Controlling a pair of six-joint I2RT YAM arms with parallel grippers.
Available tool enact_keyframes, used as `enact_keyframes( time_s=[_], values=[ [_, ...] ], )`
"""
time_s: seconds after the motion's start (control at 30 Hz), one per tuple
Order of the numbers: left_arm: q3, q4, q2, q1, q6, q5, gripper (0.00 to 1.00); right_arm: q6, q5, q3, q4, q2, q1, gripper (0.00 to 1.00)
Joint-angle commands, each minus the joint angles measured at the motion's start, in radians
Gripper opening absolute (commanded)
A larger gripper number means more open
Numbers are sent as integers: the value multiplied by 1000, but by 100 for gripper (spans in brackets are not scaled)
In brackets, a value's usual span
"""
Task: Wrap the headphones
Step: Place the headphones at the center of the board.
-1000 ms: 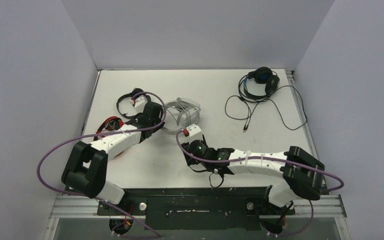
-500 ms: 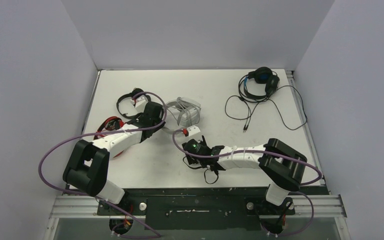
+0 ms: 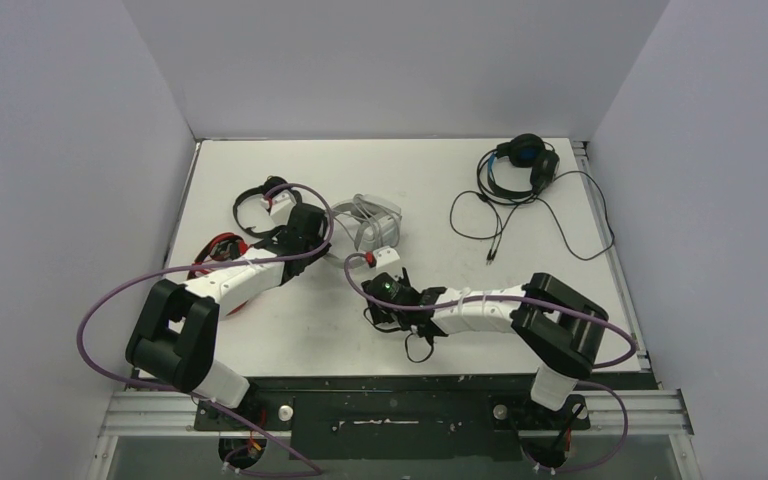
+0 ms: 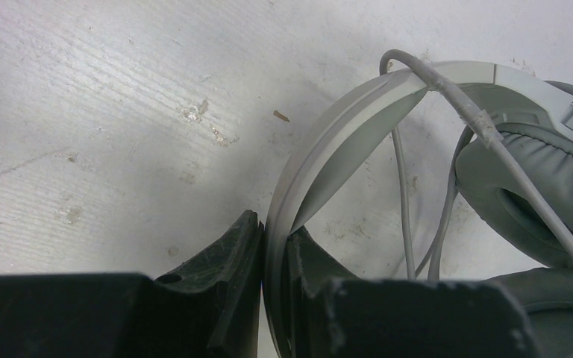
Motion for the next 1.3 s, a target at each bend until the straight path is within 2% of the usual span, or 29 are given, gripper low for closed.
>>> enact_keyframes(
  time_s=[0.0,0.17,0.23,0.33,0.47,0.57,0.73,0.93,1.1,1.27],
  values=[
    [27,126,-9,4,-34,0,0,12,-16,43,72,20,-19,50],
    [29,127,-5,3,-34,-2,0,21,-40,36,76,48,-30,44],
    [29,127,-1,3,-33,-7,0,28,-56,30,79,52,-29,37],
    [30,122,5,3,-35,-23,0,33,-69,28,65,50,-25,20],
    [39,113,22,3,-34,-69,0,24,-119,15,77,50,16,12],
    [35,108,36,3,-36,-122,0,10,-186,17,112,70,59,9],
    [4,59,61,4,-96,-260,0,-35,-215,26,128,66,116,8],
    [-13,8,103,43,-180,-426,0,-73,-241,29,145,12,127,7],
    [22,19,157,125,-190,-443,0,-131,-306,120,140,54,90,5],
    [24,96,203,173,-147,-484,0,-128,-455,197,225,136,-8,3]
  ],
)
